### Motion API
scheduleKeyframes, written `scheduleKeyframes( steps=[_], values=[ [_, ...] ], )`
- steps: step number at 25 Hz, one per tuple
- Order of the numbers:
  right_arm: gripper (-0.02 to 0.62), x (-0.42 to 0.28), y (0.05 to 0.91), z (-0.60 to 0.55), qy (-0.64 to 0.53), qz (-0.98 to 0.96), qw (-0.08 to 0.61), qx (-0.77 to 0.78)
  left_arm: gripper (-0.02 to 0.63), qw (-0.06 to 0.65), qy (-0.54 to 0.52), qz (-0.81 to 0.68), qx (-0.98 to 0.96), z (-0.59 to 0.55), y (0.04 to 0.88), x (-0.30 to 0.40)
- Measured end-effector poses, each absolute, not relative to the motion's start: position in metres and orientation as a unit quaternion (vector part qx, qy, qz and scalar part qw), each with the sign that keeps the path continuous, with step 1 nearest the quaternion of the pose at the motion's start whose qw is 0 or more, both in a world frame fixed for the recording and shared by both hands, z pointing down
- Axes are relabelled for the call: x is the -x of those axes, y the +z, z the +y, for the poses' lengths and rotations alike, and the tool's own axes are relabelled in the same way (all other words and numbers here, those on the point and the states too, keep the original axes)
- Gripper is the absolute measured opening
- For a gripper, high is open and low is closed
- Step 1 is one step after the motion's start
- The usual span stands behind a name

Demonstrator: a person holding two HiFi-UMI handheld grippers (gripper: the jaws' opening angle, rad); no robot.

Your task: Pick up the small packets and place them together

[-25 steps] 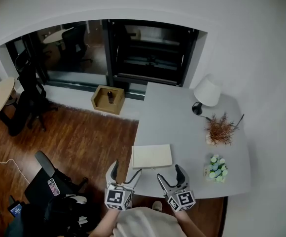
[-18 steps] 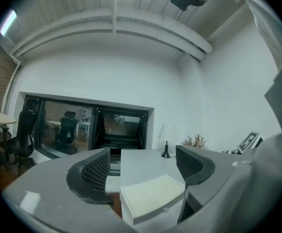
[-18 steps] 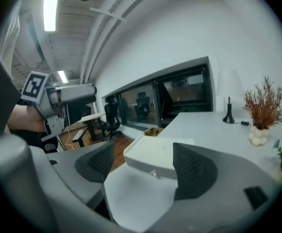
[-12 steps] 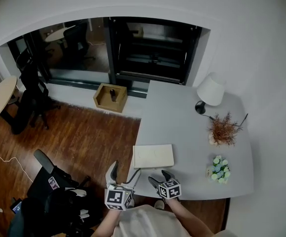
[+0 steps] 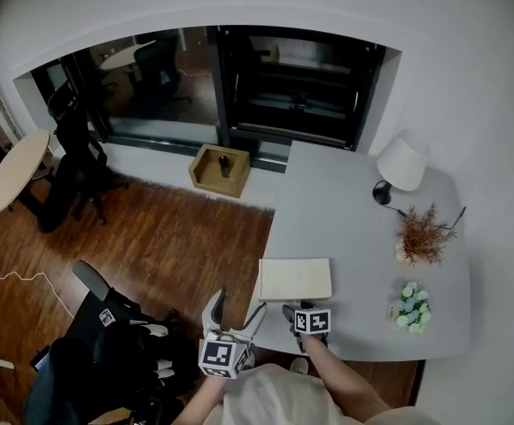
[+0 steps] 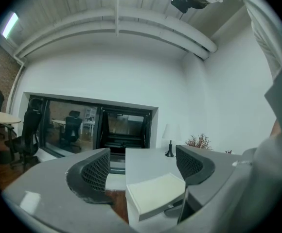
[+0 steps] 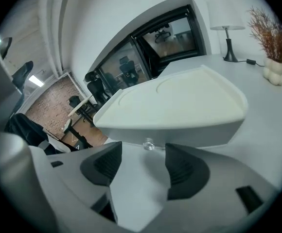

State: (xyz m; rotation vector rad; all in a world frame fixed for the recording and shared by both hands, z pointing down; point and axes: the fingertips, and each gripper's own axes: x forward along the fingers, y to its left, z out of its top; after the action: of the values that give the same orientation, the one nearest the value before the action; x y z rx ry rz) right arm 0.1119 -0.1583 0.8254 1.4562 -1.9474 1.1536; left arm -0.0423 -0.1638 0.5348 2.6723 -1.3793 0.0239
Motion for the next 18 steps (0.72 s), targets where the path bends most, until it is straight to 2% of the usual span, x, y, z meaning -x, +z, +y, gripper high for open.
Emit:
scheduleKeyframes(
  steps=[1,5,6,11,18],
  values=[
    [0.269,-0.114,0.825,-0.160,0.419,-0.699,0.228,-0.533,0.403,0.068,0.009,-0.460,-0.885,-0.163,0.536,0.045],
    [0.168,-0.122,0.828,-0.161,0.439,-0.679,0.233,-0.540,0.403,0.072,0.013,-0.472,-0.879,-0.162,0.540,0.057],
    [0.107,-0.121,0.829,-0.161,0.451,-0.678,0.229,-0.534,0.394,0.071,0.014,-0.474,-0.877,-0.162,0.541,0.059],
    [0.066,-0.118,0.832,-0.165,0.459,-0.684,0.231,-0.517,0.385,0.068,0.015,-0.473,-0.878,-0.161,0.539,0.057],
    [0.064,-0.109,0.831,-0.131,0.467,-0.702,0.239,-0.482,0.385,0.074,0.016,-0.467,-0.881,-0.156,0.543,0.053]
  ],
)
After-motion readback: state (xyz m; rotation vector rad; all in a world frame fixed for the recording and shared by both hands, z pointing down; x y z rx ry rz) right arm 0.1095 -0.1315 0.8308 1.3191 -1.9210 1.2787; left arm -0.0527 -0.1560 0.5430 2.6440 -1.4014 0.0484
